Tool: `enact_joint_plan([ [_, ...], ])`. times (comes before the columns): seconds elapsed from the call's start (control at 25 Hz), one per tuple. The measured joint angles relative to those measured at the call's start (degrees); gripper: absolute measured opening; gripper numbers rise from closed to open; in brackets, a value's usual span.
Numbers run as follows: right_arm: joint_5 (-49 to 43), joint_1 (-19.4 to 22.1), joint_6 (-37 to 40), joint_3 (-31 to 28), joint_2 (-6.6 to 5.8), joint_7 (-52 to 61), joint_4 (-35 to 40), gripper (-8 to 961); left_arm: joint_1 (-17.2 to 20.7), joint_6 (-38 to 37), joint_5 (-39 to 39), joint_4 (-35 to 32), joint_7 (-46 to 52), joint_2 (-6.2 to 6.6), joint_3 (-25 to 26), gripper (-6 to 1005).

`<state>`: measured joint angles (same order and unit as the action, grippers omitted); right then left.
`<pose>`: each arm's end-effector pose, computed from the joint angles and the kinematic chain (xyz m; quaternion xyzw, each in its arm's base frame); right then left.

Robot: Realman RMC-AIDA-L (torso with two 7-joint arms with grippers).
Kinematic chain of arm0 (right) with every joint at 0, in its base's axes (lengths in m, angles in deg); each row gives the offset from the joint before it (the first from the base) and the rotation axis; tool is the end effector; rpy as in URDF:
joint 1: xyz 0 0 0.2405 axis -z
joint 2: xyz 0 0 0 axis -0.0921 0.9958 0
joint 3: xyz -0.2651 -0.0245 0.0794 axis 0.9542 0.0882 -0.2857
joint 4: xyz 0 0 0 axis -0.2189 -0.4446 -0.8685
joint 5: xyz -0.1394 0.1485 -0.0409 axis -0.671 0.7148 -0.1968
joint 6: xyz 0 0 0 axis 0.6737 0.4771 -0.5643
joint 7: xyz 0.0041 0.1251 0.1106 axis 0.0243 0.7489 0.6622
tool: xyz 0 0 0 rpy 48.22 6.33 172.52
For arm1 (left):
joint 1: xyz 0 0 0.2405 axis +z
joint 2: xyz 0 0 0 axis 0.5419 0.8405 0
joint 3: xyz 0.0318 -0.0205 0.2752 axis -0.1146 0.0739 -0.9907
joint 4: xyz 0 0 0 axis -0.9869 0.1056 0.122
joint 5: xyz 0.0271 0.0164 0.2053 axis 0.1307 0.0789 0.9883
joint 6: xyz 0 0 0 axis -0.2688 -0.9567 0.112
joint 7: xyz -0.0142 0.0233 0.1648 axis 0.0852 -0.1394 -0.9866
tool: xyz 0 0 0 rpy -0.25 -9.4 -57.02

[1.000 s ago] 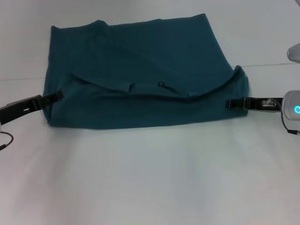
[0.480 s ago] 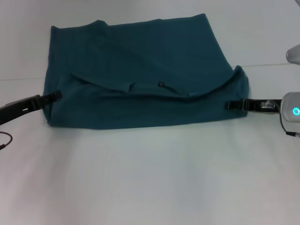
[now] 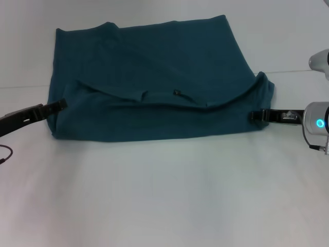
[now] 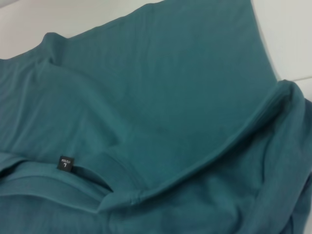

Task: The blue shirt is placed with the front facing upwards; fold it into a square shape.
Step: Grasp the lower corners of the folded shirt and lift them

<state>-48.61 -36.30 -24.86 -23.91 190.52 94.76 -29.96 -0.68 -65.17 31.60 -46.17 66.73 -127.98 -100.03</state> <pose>0.3239 0.4554 -0.0214 -0.7408 0.5541 0.1248 0.3586 -0.3150 0.4339 0.0034 -0.7500 -0.4936 -0.2570 0.3575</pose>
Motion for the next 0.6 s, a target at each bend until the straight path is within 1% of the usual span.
enact_joint_plan([
  [0.12,0.0,0.0,-0.1,-0.1,-0.37,0.4,-0.4,398,0.1,0.0,0.0,0.0,0.0,0.0,0.0,797],
  [0.36,0.0,0.3,-0.1,-0.1,-0.57,1.0,-0.5,165,0.1,0.0,-0.1,0.0,0.0,0.0,0.0,798],
  [0.6,0.0,0.7,-0.1,-0.2,-0.69,1.6,-0.1,86,0.2,0.0,-0.1,0.0,0.0,0.0,0.0,797],
])
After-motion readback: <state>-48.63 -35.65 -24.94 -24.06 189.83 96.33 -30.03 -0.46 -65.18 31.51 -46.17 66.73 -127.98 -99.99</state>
